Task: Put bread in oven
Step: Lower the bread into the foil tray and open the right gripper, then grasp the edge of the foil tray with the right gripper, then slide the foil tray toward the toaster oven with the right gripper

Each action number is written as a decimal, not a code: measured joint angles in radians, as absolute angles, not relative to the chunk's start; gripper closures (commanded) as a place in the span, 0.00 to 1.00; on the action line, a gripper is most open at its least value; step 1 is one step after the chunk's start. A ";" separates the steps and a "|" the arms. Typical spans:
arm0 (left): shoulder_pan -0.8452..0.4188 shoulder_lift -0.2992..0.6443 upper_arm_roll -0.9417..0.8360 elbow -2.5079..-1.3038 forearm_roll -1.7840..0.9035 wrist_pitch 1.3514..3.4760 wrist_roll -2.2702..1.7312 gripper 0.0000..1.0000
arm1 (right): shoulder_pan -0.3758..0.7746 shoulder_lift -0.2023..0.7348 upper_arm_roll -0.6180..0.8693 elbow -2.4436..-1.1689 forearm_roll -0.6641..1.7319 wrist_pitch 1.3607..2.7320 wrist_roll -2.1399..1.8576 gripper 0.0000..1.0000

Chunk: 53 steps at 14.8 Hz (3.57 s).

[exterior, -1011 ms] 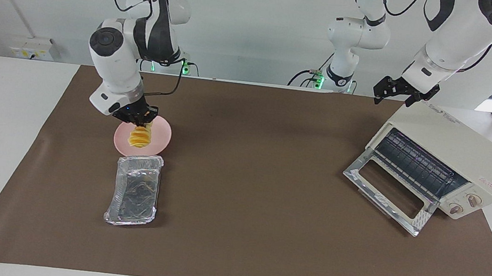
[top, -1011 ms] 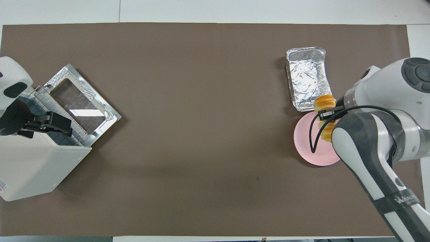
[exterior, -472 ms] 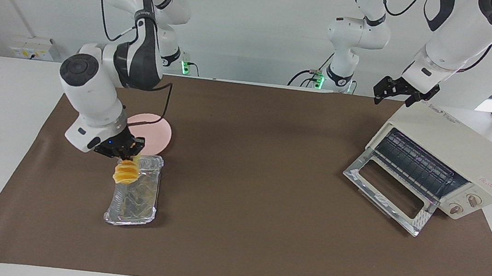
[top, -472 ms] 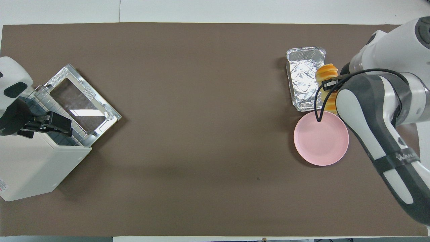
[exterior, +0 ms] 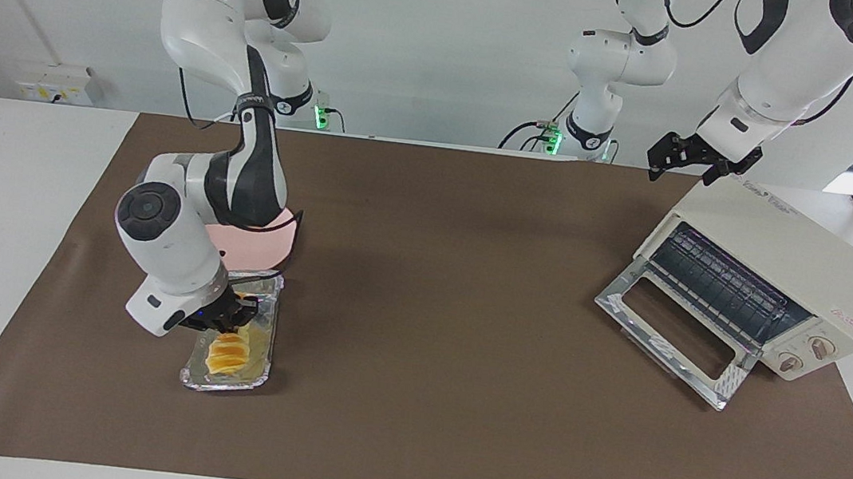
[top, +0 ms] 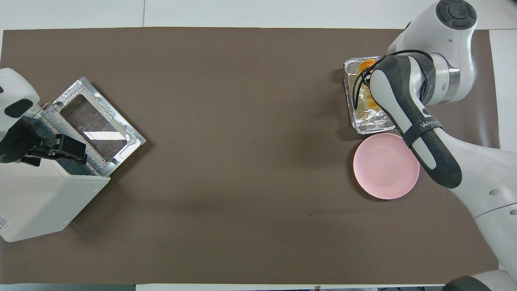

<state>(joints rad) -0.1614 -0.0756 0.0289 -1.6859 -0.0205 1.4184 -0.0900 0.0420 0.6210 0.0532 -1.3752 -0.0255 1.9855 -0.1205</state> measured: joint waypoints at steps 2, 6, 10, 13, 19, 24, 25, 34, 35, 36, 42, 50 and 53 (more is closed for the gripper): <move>-0.161 -0.076 0.029 -1.686 -0.021 1.418 -0.090 0.00 | 0.045 0.621 0.053 -1.412 -0.026 2.027 -0.121 0.48; -0.161 -0.076 0.029 -1.686 -0.021 1.418 -0.090 0.00 | 0.040 0.612 0.050 -1.438 -0.025 2.040 -0.105 0.00; -0.161 -0.076 0.029 -1.686 -0.021 1.418 -0.090 0.00 | 0.026 0.569 0.043 -1.434 -0.024 1.982 -0.105 0.00; -0.161 -0.076 0.029 -1.686 -0.021 1.418 -0.090 0.00 | 0.010 0.536 0.042 -1.423 -0.026 1.960 -0.107 0.00; -0.161 -0.076 0.029 -1.686 -0.021 1.418 -0.090 0.00 | -0.039 0.544 0.040 -1.500 -0.032 2.077 -0.172 0.00; -0.161 -0.076 0.029 -1.686 -0.021 1.418 -0.090 0.00 | -0.041 0.549 0.042 -1.593 -0.035 2.179 -0.172 1.00; -0.161 -0.076 0.029 -1.686 -0.021 1.418 -0.090 0.00 | -0.041 0.548 0.042 -1.595 -0.035 2.179 -0.172 1.00; -0.161 -0.076 0.029 -1.686 -0.021 1.418 -0.090 0.00 | -0.030 0.544 0.043 -1.598 -0.035 2.177 -0.172 1.00; -0.161 -0.076 0.029 -1.686 -0.021 1.418 -0.090 0.00 | -0.030 0.542 0.043 -1.597 -0.035 2.171 -0.172 1.00; -0.161 -0.076 0.029 -1.686 -0.021 1.418 -0.090 0.00 | -0.030 0.538 0.043 -1.592 -0.035 2.151 -0.172 1.00; -0.161 -0.076 0.029 -1.686 -0.021 1.418 -0.090 0.00 | 0.042 0.474 0.061 -1.366 0.006 1.754 -0.111 1.00; -0.161 -0.076 0.029 -1.686 -0.021 1.418 -0.090 0.00 | 0.426 0.444 0.069 -1.348 0.095 1.736 0.408 1.00; -0.161 -0.076 0.029 -1.686 -0.021 1.418 -0.090 0.00 | 0.502 0.503 0.069 -1.389 0.096 1.872 0.512 1.00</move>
